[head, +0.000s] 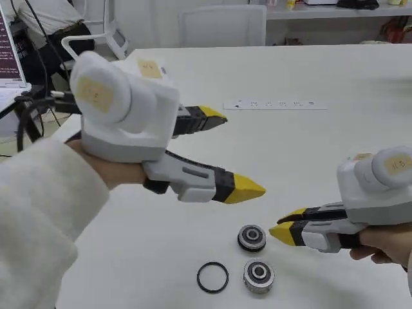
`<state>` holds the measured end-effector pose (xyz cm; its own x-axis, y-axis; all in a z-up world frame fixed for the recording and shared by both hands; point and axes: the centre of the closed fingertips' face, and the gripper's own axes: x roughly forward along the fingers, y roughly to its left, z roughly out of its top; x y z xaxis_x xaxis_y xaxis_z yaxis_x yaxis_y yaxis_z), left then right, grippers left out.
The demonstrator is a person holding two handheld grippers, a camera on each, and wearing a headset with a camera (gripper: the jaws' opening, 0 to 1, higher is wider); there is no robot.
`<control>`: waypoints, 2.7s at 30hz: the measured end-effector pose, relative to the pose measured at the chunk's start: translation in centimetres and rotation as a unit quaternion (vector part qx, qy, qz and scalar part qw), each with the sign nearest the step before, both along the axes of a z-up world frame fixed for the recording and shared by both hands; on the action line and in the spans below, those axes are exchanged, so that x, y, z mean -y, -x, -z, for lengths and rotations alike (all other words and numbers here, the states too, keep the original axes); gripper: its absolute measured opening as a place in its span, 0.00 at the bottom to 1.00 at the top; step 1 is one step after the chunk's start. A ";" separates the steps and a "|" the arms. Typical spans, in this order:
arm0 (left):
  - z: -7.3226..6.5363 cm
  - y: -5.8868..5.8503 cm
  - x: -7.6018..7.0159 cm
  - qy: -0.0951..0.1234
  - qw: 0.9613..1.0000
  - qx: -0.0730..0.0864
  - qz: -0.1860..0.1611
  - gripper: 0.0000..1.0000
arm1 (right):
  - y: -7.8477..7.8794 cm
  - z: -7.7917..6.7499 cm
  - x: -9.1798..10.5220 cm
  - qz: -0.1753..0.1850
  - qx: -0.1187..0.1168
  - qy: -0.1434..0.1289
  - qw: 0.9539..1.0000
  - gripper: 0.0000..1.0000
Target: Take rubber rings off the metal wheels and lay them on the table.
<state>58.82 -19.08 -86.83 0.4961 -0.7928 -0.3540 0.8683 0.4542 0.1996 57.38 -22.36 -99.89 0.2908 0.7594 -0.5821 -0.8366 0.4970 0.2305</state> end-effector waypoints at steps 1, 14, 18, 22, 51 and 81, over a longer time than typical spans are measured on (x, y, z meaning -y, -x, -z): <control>0.8 -0.3 0.1 0.012 1.000 -0.010 -0.011 0.72 | 0.0 0.1 0.0 -0.001 -0.001 0.001 1.000 0.13; 8.5 -0.1 -0.6 -0.028 0.998 -0.055 -0.028 0.46 | 0.5 0.8 0.0 -0.013 -0.004 0.019 1.000 0.13; 9.5 0.0 -0.5 -0.035 0.997 -0.069 -0.031 0.40 | 0.5 1.0 0.0 -0.019 -0.003 0.019 1.000 0.13; 10.3 0.5 0.0 -0.049 0.996 -0.076 -0.021 0.38 | 0.6 1.2 -0.2 -0.027 0.000 0.023 0.999 0.13; 13.4 1.9 1.1 -0.083 0.992 -0.098 0.008 0.14 | 1.4 2.2 -1.9 -0.072 0.052 0.047 0.995 0.26; 13.4 1.8 1.4 -0.070 0.992 -0.107 0.000 0.14 | 1.3 2.0 -2.3 -0.066 0.049 0.040 0.996 0.23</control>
